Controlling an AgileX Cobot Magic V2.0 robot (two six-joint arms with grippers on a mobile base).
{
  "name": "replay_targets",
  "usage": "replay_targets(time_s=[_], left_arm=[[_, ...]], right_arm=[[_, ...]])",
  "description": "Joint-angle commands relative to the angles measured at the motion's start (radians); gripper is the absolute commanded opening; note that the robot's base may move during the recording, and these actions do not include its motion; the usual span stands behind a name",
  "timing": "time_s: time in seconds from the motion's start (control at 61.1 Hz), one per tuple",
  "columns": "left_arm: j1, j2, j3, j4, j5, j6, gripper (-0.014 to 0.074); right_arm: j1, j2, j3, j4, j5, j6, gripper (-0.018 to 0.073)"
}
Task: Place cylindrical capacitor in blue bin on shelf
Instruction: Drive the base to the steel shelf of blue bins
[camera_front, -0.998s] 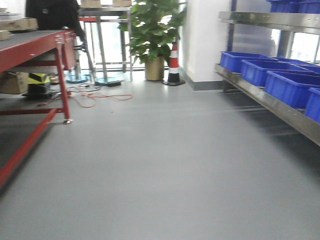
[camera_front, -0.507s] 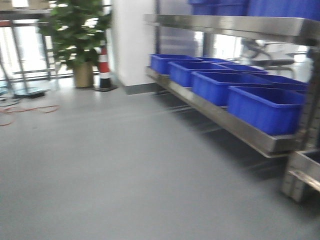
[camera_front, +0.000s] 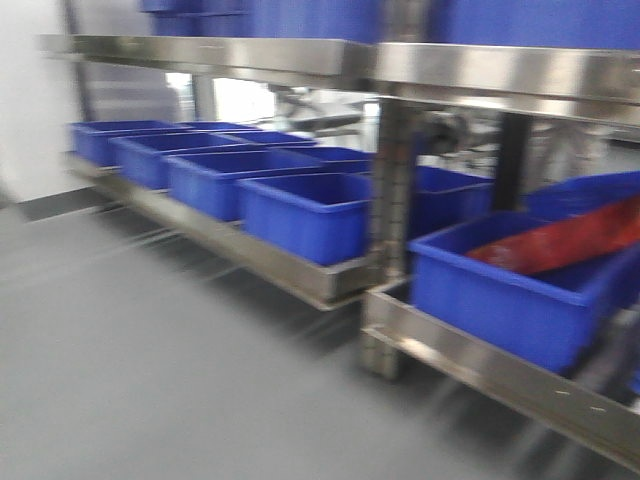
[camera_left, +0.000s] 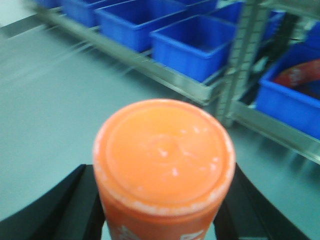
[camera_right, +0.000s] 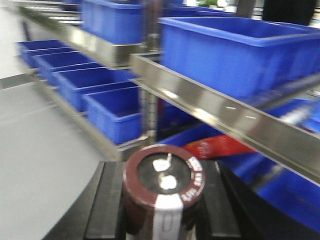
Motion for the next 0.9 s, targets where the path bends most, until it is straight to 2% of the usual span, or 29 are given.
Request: replay_targets(time_s=[0.0,0.884], left_arm=[[-0.007,-0.003,-0.008,-0.005,-0.017,0.000,-0.0111],[-0.007,-0.003,-0.008,-0.005,-0.017,0.000,-0.0111]], right_arm=[[0.000,-0.002,-0.008,-0.006,-0.025,-0.007,-0.0099],[0.000,-0.002,-0.008,-0.006,-0.025,-0.007,-0.0099]])
